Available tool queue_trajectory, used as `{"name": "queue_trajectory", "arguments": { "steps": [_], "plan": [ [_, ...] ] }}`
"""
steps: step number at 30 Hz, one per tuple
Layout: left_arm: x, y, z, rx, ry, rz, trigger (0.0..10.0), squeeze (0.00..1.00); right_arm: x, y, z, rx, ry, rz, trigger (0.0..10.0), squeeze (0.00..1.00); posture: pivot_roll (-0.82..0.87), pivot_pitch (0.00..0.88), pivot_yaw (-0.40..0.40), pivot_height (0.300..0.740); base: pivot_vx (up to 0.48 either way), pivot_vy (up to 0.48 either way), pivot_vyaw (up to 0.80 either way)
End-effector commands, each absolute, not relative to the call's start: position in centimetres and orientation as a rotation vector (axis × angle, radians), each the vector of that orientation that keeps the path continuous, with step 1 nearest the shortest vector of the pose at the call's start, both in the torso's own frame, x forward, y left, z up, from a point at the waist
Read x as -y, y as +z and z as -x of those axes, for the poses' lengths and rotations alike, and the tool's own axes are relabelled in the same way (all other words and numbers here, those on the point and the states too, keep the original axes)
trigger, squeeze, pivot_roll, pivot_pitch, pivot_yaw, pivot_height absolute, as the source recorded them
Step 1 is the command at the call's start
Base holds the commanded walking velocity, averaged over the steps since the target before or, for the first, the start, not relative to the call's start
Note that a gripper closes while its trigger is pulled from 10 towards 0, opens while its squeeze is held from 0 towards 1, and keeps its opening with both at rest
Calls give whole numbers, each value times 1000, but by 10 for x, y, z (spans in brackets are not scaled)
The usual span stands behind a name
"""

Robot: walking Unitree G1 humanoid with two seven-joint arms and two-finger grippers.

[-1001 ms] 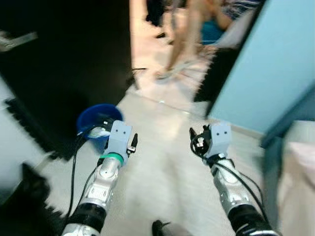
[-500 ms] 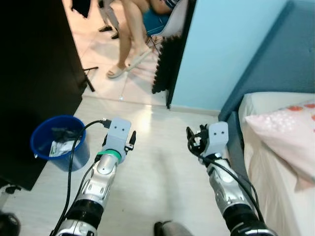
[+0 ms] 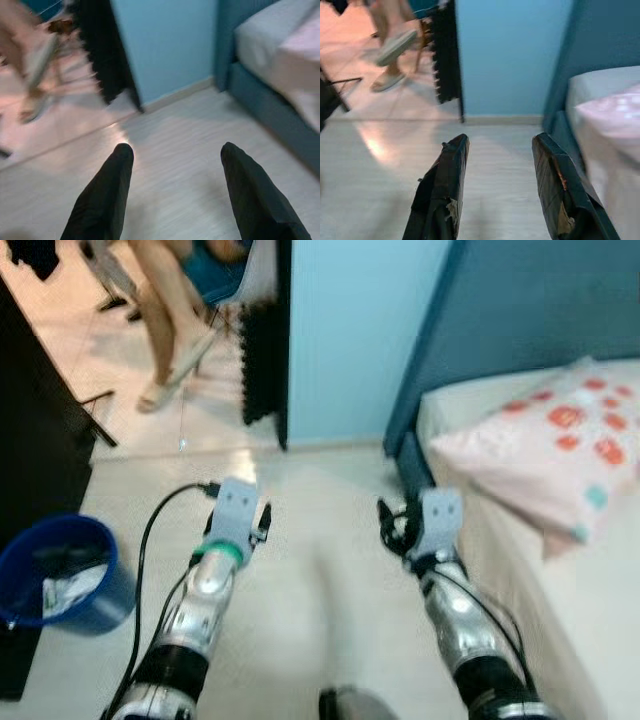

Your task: Clean up the room

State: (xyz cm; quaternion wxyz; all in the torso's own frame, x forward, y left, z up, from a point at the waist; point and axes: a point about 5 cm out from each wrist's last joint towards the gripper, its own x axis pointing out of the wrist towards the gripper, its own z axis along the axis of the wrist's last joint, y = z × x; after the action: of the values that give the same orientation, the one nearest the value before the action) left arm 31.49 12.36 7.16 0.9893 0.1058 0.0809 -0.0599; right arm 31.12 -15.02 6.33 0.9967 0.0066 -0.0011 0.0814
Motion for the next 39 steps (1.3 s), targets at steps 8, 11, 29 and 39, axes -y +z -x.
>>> {"name": "queue_trajectory", "arguments": {
  "steps": [8, 11, 29, 39],
  "plan": [
    [-125, 70, -312, -147, -120, -224, 10000, 0, 150, 61, -310, -2, 162, -17, 10000, 0, 4, 0, 27, 734, 0, 0, -671],
    [-125, 71, -312, -132, -123, -239, 10000, 0, 148, 62, -309, 5, 173, -10, 10000, 0, 2, 0, 27, 734, 153, 0, 0],
    [-125, 70, -312, -129, -121, -246, 10000, 0, 146, 61, -309, 8, 188, -13, 10000, 0, 3, 0, 27, 734, 469, 0, 0],
    [-125, 70, -313, -129, -120, -248, 10000, 0, 145, 61, -309, 6, 189, -12, 10000, 0, 5, 0, 26, 734, 468, 0, 0]
  ]
}}
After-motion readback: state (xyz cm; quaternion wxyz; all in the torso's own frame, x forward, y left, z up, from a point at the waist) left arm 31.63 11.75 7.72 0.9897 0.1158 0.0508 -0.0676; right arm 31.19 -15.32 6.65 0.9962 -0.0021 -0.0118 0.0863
